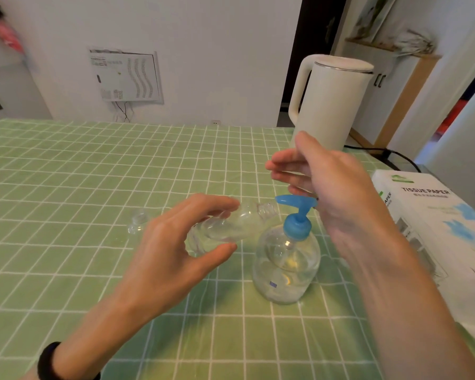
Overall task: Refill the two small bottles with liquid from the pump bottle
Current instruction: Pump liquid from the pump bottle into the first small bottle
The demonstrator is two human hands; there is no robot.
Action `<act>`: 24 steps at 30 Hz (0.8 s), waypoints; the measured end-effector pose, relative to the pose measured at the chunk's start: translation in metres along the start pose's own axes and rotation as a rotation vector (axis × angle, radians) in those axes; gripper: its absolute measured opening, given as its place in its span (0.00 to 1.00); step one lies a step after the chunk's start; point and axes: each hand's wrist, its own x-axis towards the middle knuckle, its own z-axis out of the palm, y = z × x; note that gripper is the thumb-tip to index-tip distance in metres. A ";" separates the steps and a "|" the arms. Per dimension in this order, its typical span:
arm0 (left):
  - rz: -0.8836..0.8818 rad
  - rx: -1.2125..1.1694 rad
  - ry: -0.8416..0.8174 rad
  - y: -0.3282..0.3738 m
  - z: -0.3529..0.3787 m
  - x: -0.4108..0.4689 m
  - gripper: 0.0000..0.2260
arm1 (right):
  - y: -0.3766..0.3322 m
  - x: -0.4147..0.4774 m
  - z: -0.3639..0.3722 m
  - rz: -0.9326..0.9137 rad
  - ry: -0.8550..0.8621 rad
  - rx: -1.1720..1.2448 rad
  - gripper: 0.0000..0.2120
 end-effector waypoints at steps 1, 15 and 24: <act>-0.001 -0.001 -0.003 0.000 0.000 0.000 0.23 | 0.001 0.000 0.002 -0.008 0.009 -0.026 0.19; -0.017 -0.013 -0.001 0.003 -0.002 0.002 0.22 | 0.008 0.001 0.005 0.057 -0.041 -0.244 0.09; -0.027 -0.007 0.007 0.005 -0.003 0.000 0.22 | 0.015 0.003 0.007 0.100 -0.075 -0.325 0.14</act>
